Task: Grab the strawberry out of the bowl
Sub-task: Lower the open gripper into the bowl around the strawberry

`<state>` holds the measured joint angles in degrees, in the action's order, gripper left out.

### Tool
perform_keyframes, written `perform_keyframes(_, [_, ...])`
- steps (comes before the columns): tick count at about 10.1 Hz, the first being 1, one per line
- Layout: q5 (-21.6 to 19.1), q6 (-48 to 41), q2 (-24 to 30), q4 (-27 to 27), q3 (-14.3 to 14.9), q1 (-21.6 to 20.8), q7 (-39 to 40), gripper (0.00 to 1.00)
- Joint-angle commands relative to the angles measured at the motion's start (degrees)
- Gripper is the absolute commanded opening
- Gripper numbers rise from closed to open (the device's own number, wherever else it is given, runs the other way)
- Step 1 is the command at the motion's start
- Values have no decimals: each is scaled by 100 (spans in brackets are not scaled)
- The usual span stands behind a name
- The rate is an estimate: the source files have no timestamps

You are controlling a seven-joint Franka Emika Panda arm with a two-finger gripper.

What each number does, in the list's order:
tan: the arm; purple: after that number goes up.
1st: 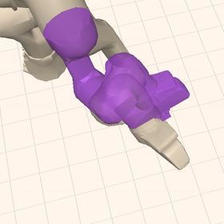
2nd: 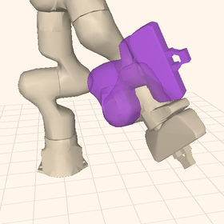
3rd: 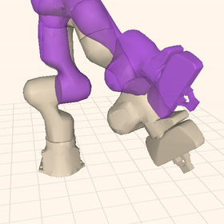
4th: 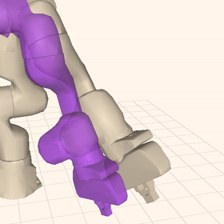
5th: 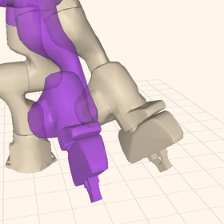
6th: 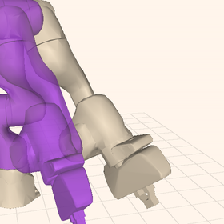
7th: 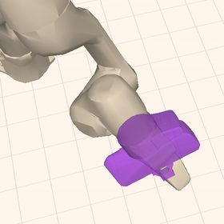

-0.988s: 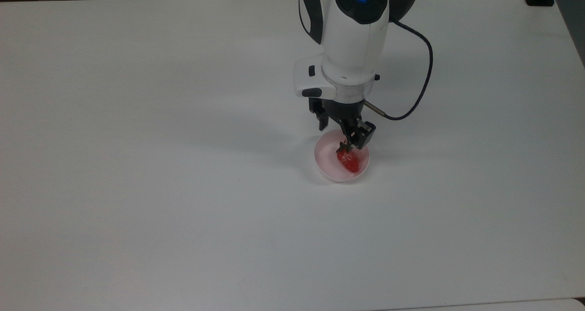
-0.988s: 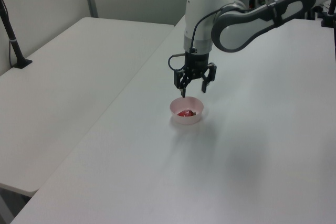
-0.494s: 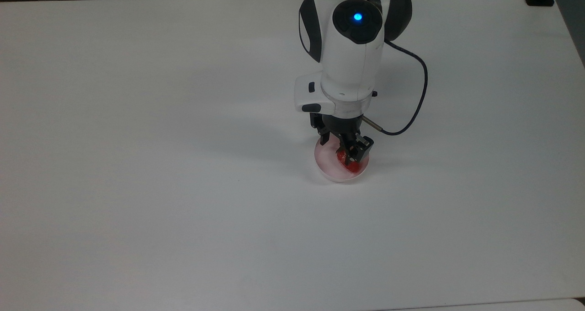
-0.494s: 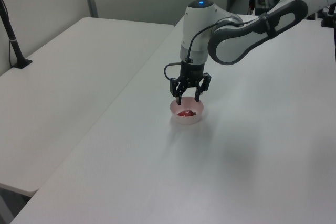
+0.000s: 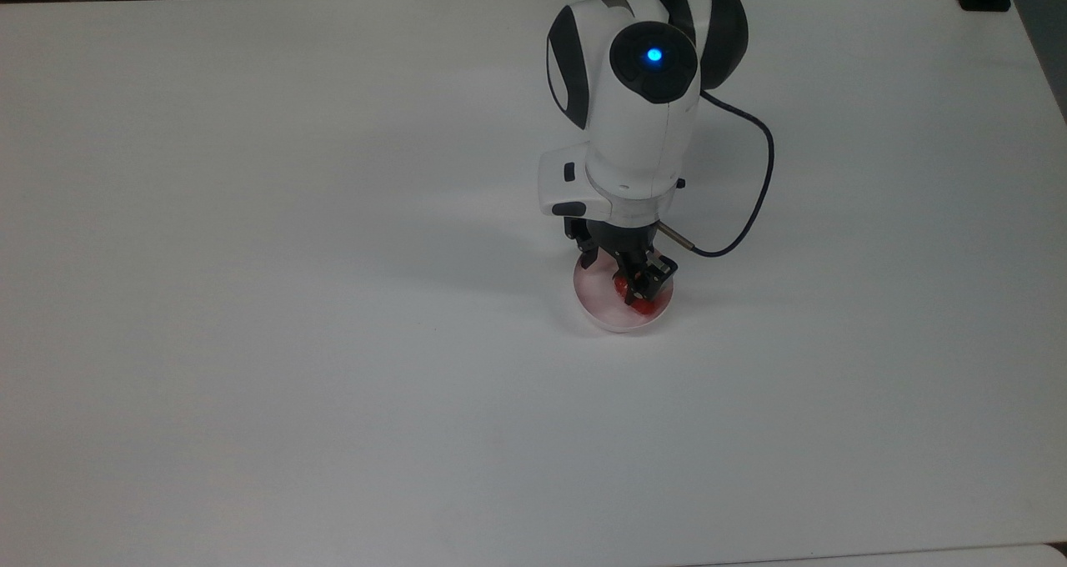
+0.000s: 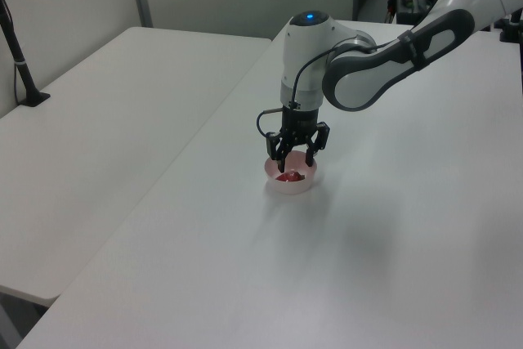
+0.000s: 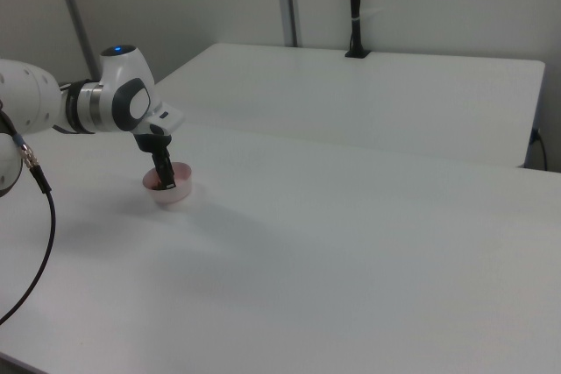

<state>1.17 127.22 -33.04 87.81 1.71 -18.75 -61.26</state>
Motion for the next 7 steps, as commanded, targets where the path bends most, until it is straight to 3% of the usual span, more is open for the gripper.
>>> perform_keyframes(1, [339, 110, -62, 96, -196, 29, -88, 52])
perform_keyframes(3, [384, 110, -97, 87, -215, 46, -79, 39])
perform_keyframes(7, [375, 92, 131, 17, -215, 108, -52, 38])
